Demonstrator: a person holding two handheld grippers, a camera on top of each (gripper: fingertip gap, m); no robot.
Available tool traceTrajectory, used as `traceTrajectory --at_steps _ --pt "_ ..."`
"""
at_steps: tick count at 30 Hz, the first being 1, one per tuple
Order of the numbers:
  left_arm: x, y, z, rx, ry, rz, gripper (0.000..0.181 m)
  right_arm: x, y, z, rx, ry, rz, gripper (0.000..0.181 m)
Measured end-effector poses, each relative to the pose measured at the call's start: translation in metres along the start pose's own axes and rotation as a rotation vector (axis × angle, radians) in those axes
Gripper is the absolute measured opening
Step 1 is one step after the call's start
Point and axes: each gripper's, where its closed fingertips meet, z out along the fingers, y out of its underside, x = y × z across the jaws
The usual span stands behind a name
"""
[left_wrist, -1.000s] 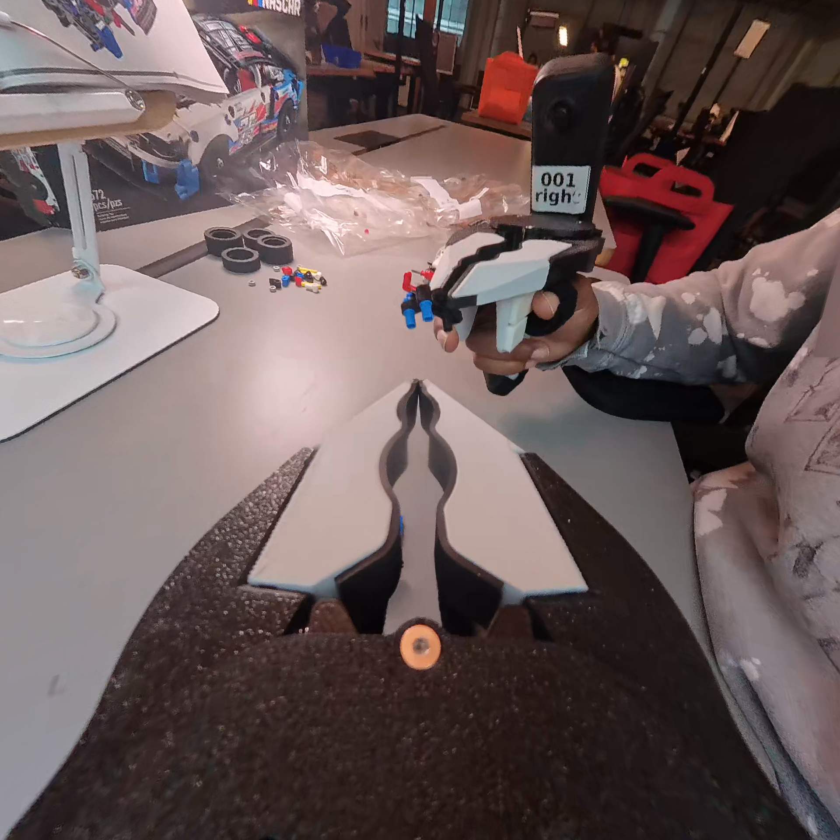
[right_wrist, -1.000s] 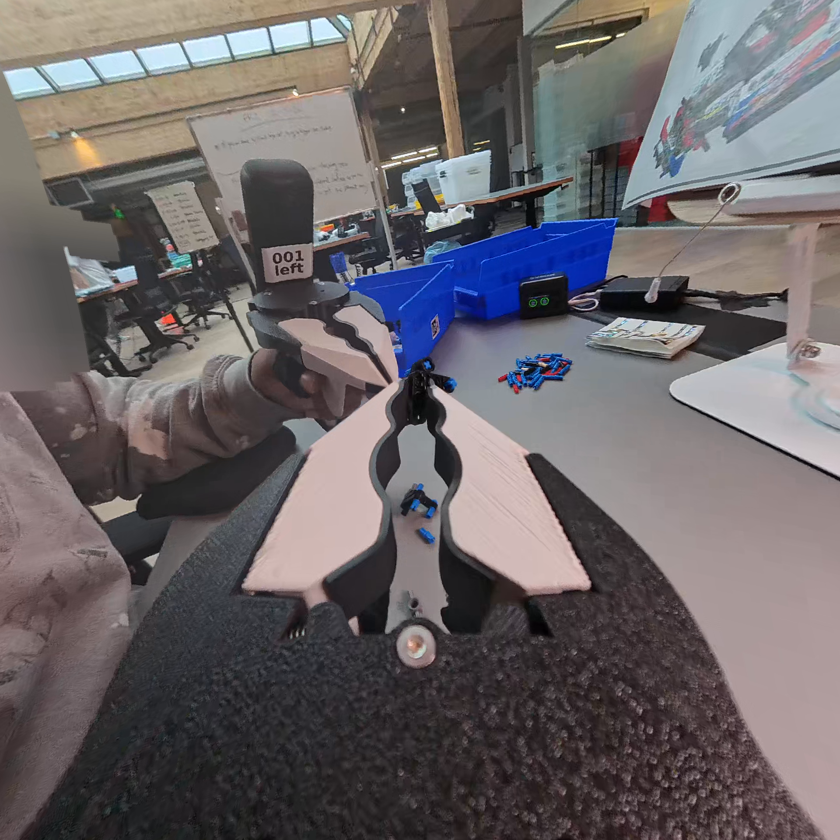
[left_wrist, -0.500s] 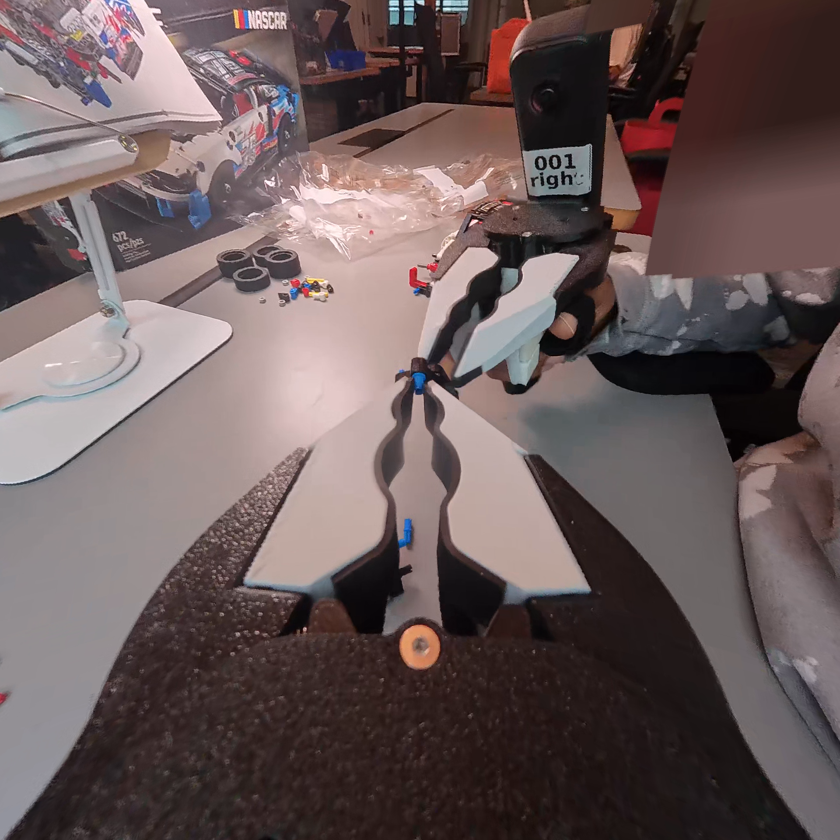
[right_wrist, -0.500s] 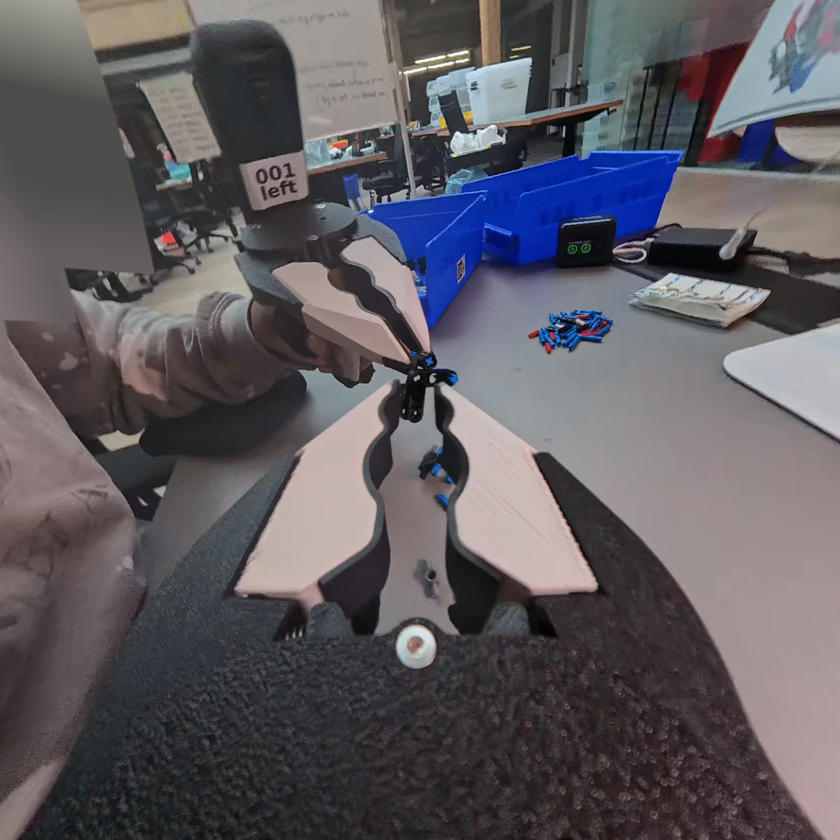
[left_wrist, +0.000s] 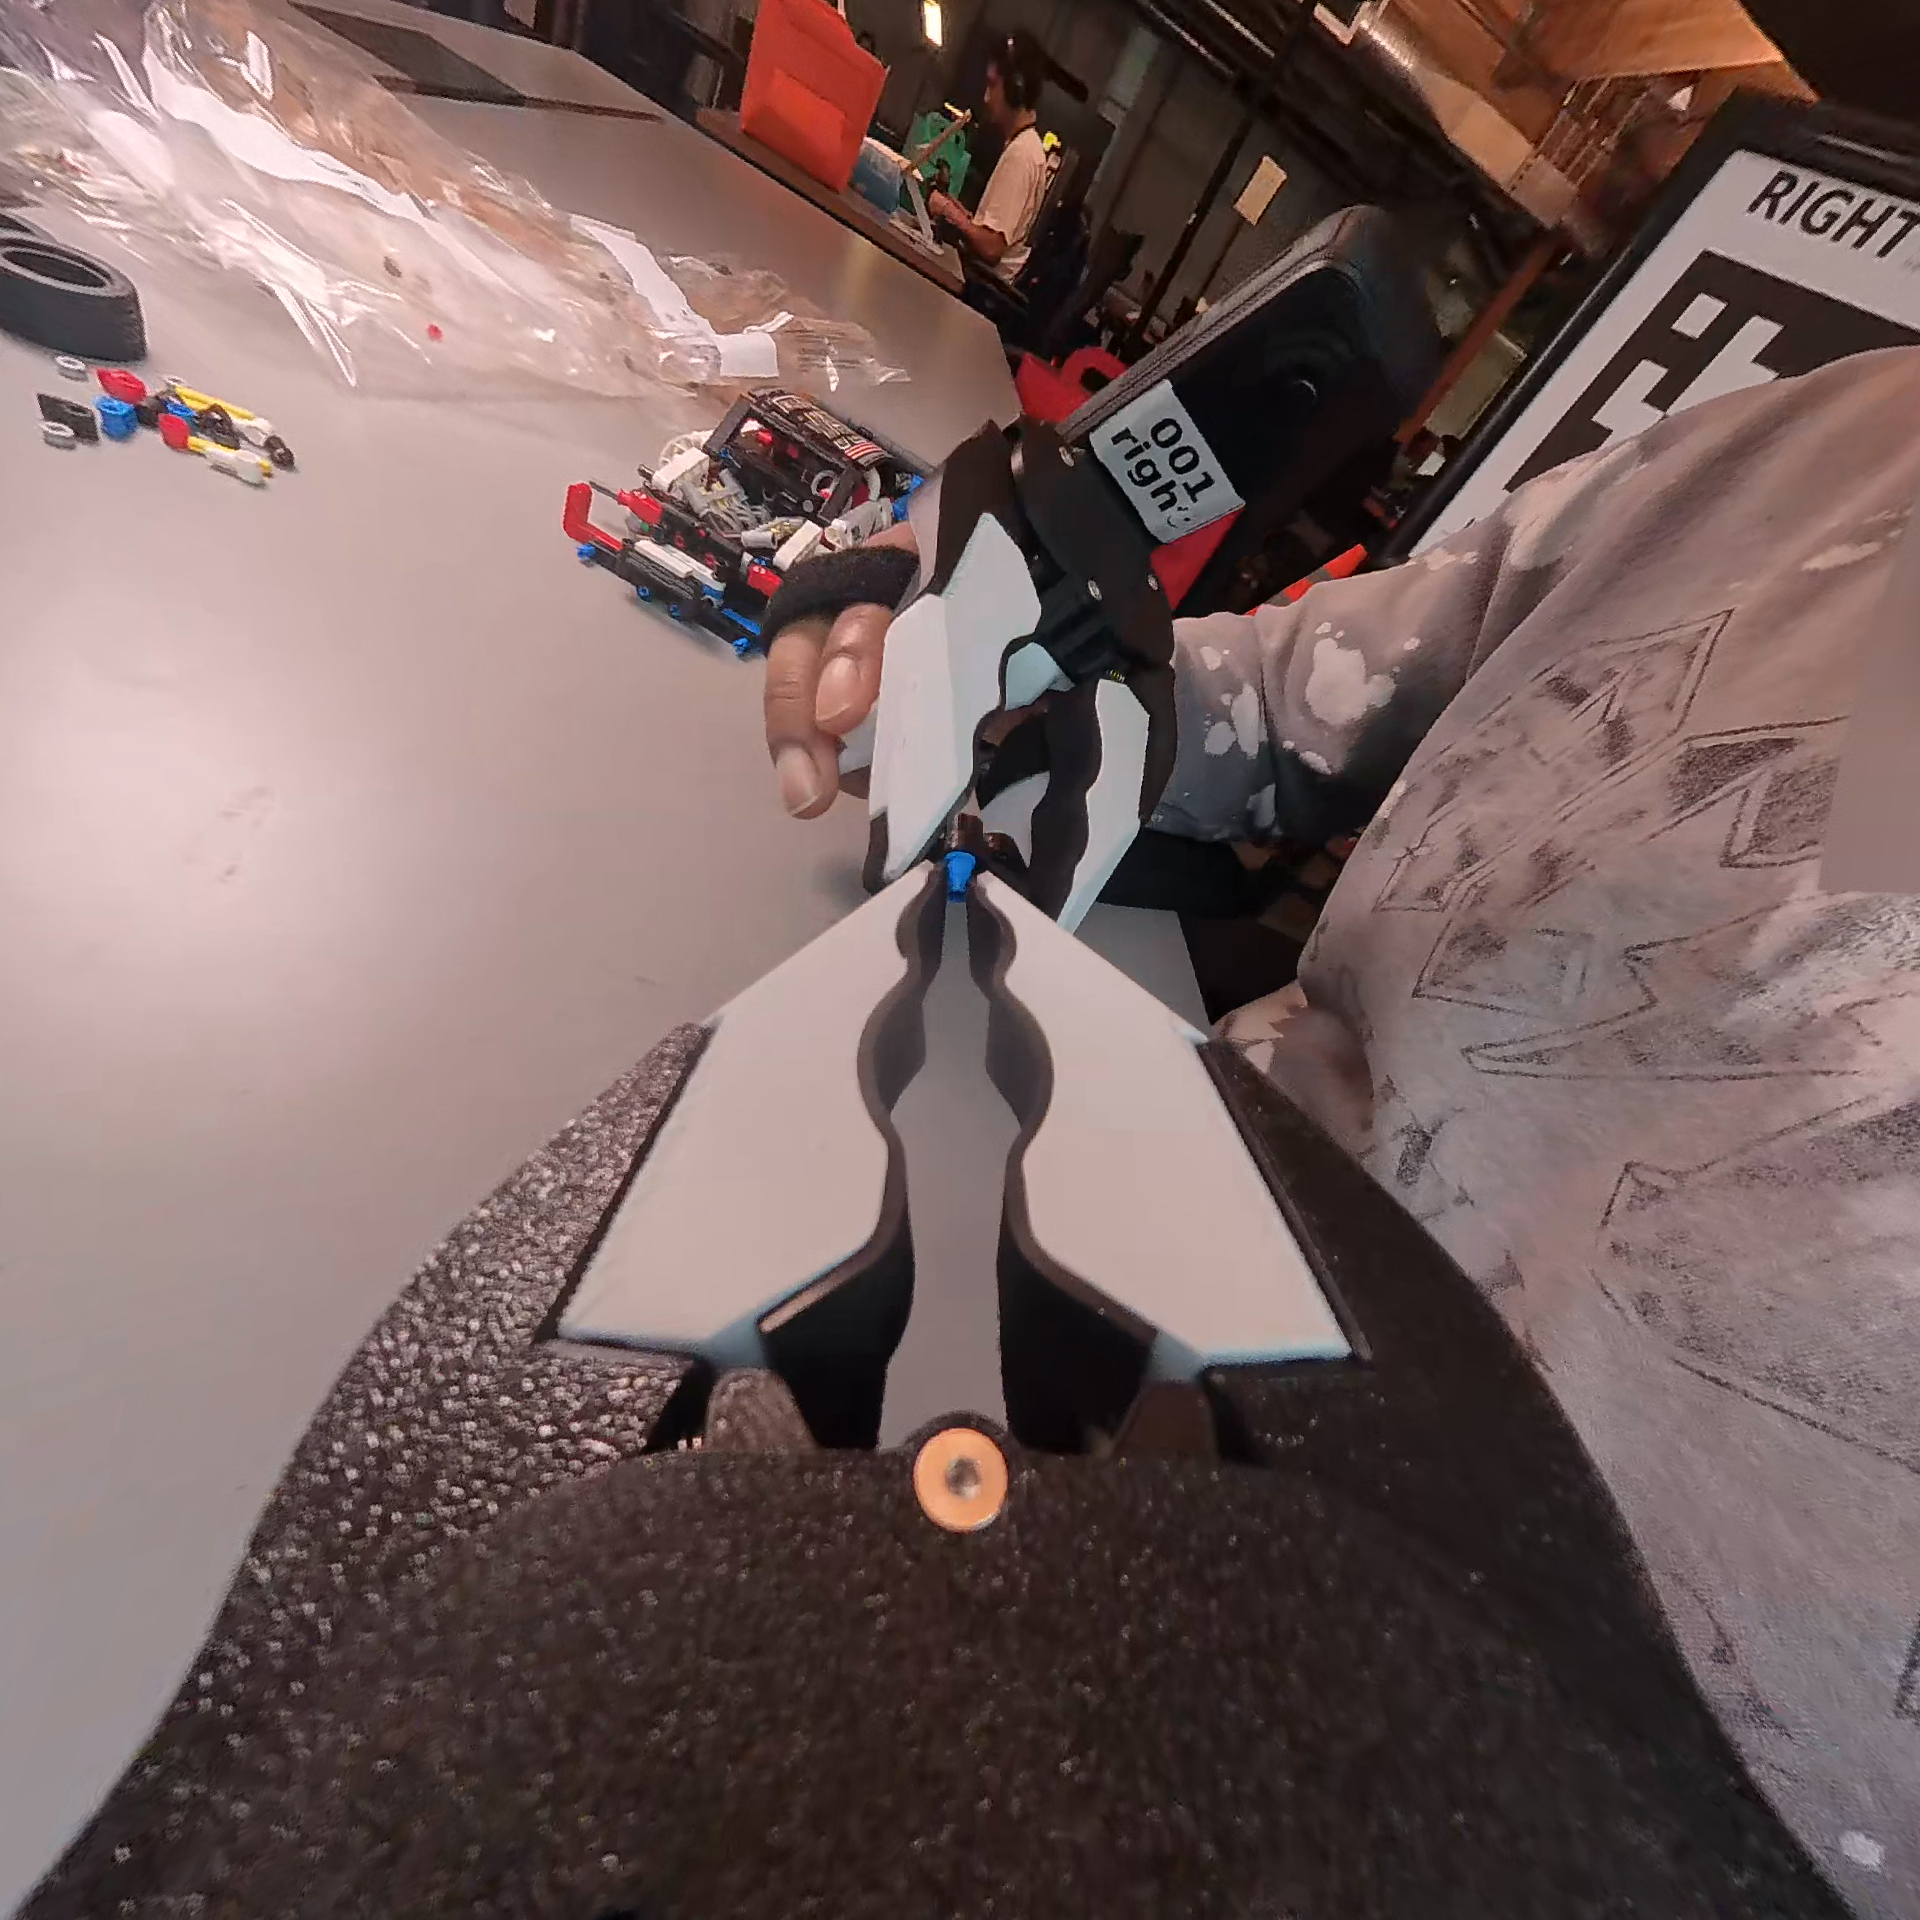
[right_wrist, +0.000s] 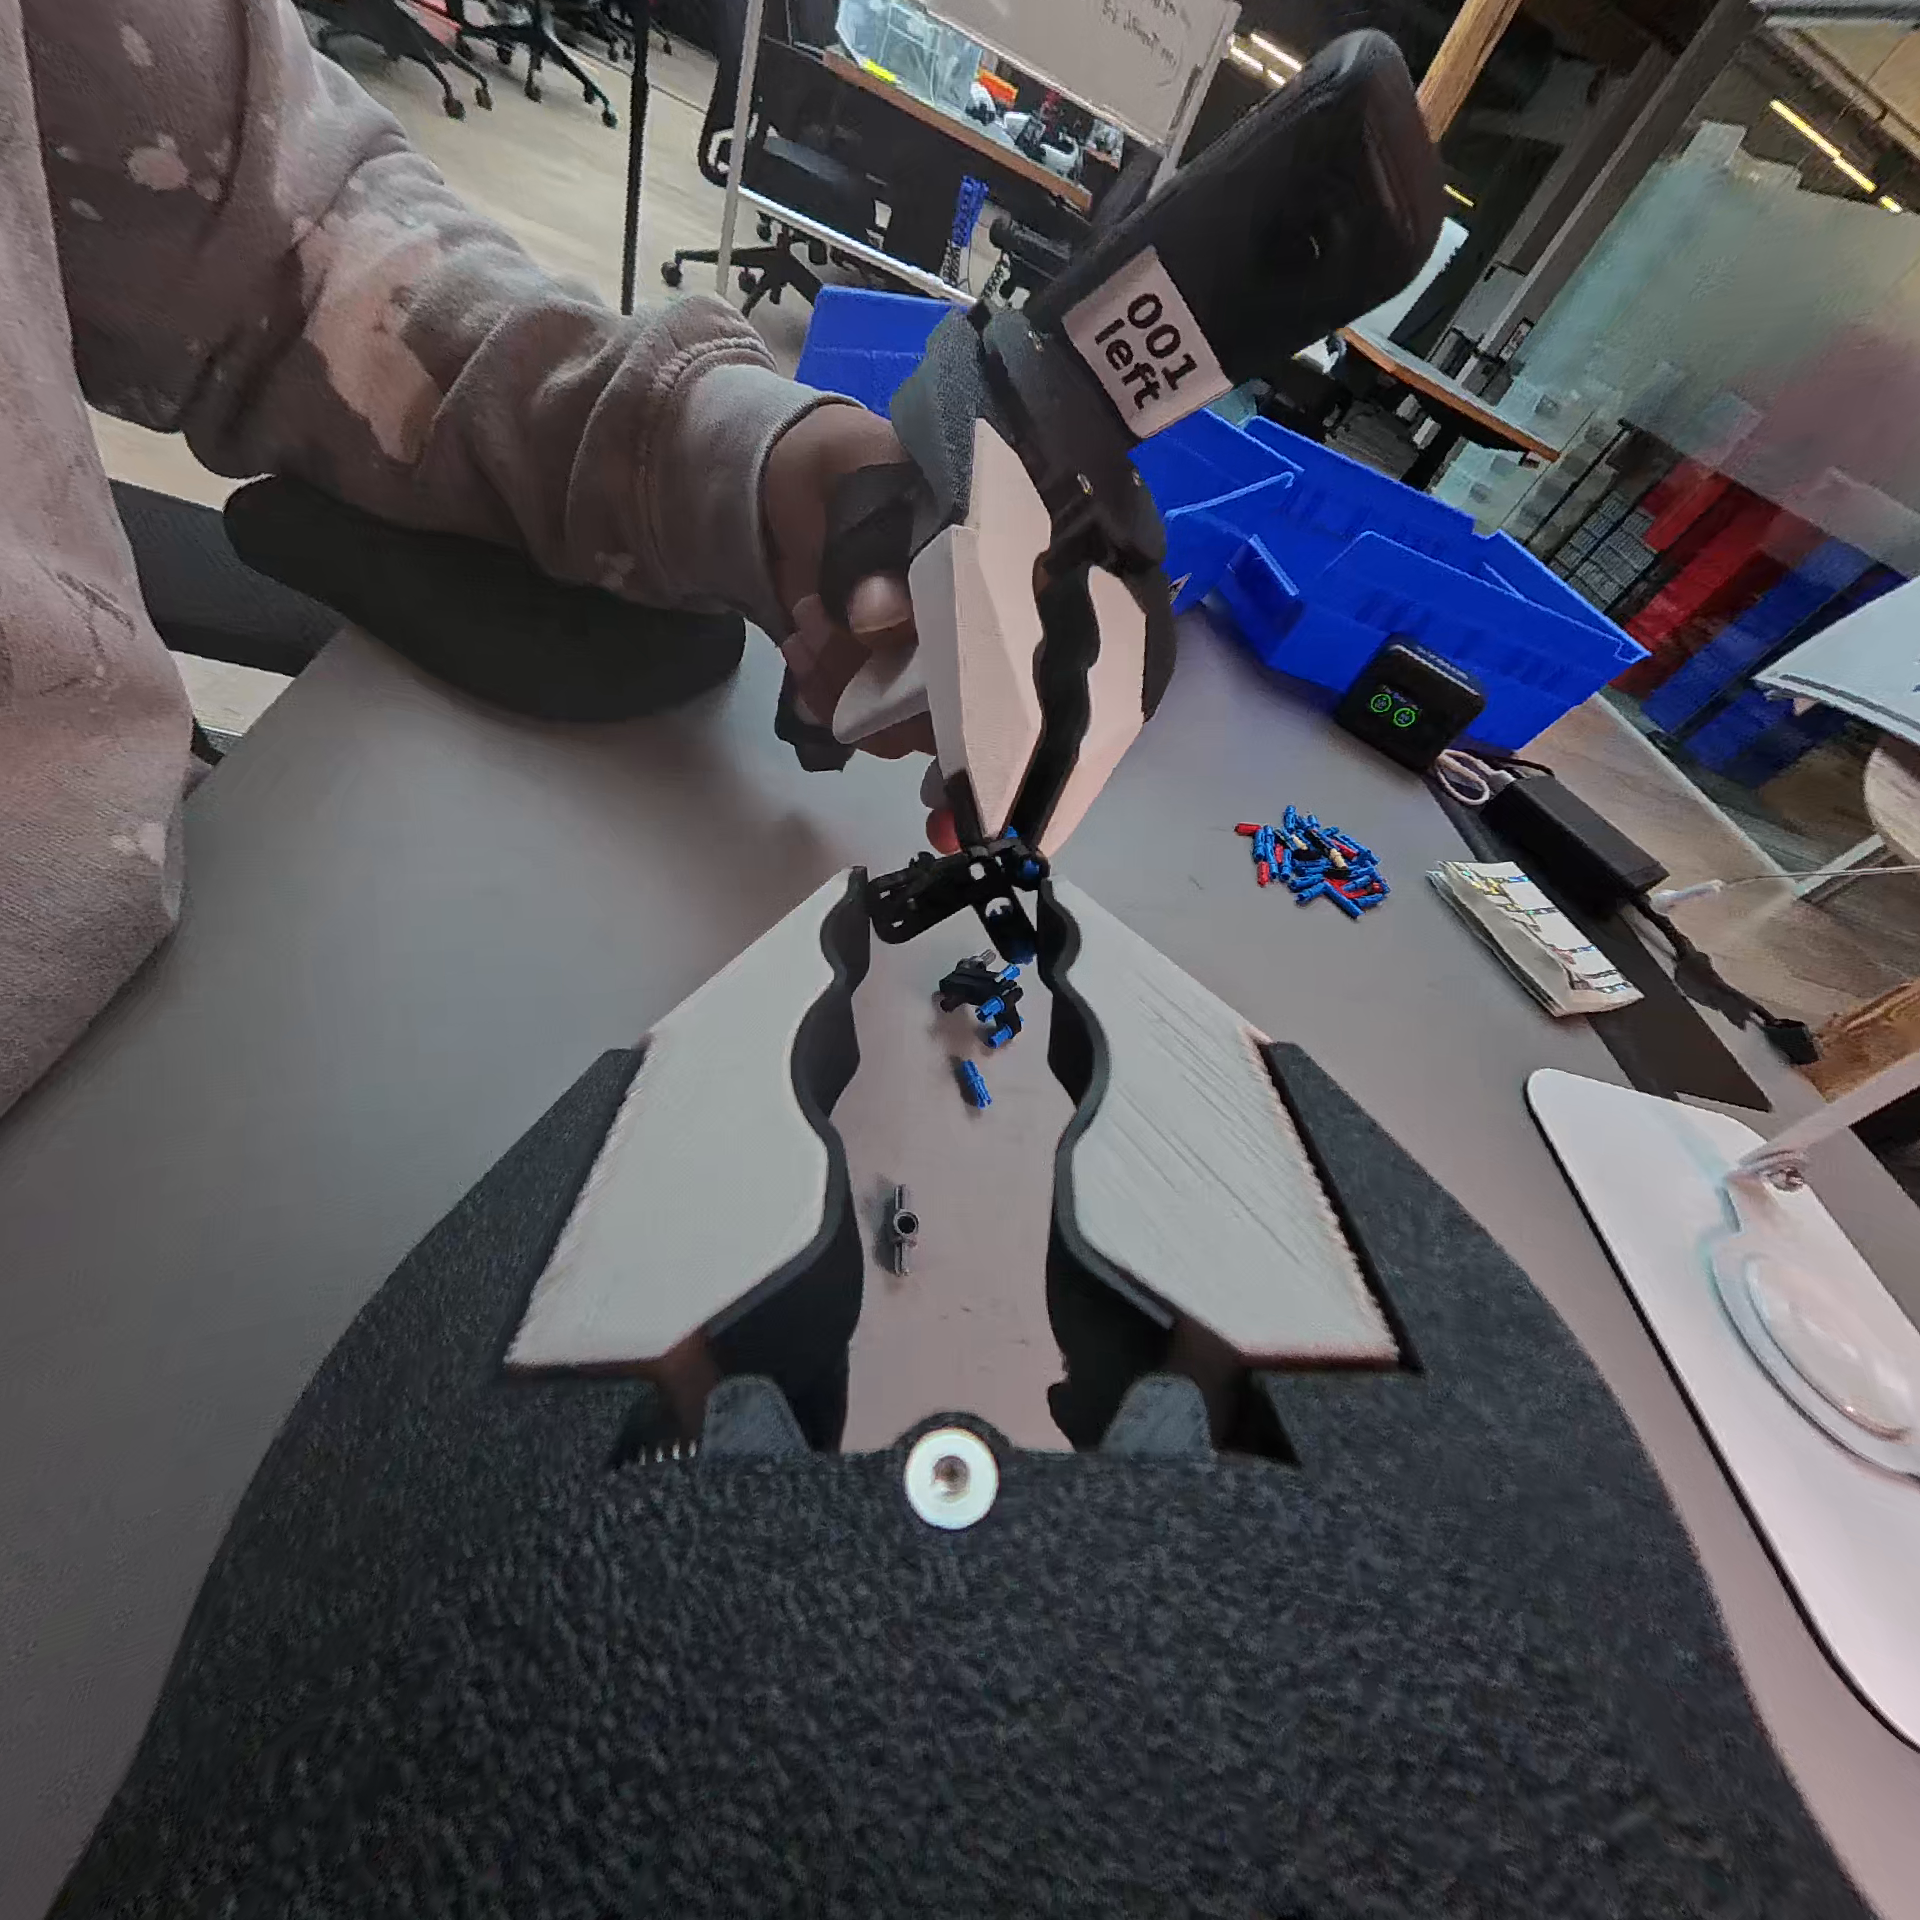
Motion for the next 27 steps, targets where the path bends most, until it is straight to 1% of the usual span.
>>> traceTrajectory --at_steps 1,2,3,4,6,9,12,16,18,20,21,24,27 --pt "0.0 0.0 0.0 0.004 0.004 -0.013 0.002 0.001 0.0 -0.001 0.003 -0.009 0.021 0.03" --pt "-0.002 -0.002 -0.002 0.014 0.002 -0.021 0.002 0.004 -0.002 -0.003 0.021 -0.004 0.053 0.023" --pt "-0.003 -0.005 -0.007 0.03 0.003 -0.031 0.001 0.015 -0.003 -0.008 0.05 0.039 0.098 0.015" --pt "-0.003 -0.007 -0.009 0.039 0.004 -0.031 0.001 0.018 -0.006 -0.012 0.082 0.027 0.144 0.011" --pt "-0.003 -0.005 -0.01 0.02 -0.024 0.012 0.001 0.017 -0.006 -0.01 0.079 0.017 0.148 0.012" --pt "-0.003 -0.008 -0.012 0.035 -0.019 0.004 0.001 0.019 -0.009 -0.009 0.115 0.009 0.204 0.011" --pt "-0.005 -0.006 -0.013 0.023 -0.038 0.02 0.001 0.02 -0.005 -0.008 0.102 0.008 0.207 0.011" --pt "-0.009 -0.001 -0.012 0.004 -0.071 0.047 0.002 0.016 0.005 -0.005 0.065 -0.022 0.266 0.013" --pt "-0.011 0.003 -0.009 -0.018 -0.083 0.056 0.002 0.013 0.006 -0.004 0.051 -0.037 0.265 0.032" --pt "-0.011 0.008 -0.005 -0.05 -0.097 0.08 0.002 0.009 0.005 -0.004 0.03 -0.07 0.27 0.038" --pt "-0.011 0.01 -0.002 -0.062 -0.102 0.091 0.002 0.006 0.006 -0.003 0.015 -0.085 0.267 0.038" --pt "-0.012 0.017 0.003 -0.11 -0.133 0.143 0.002 0.002 0.014 -0.002 -0.038 -0.099 0.259 0.022" --pt "-0.016 0.021 0.005 -0.148 -0.183 0.198 0.002 0.0 0.02 -0.001 -0.074 -0.113 0.278 0.021"
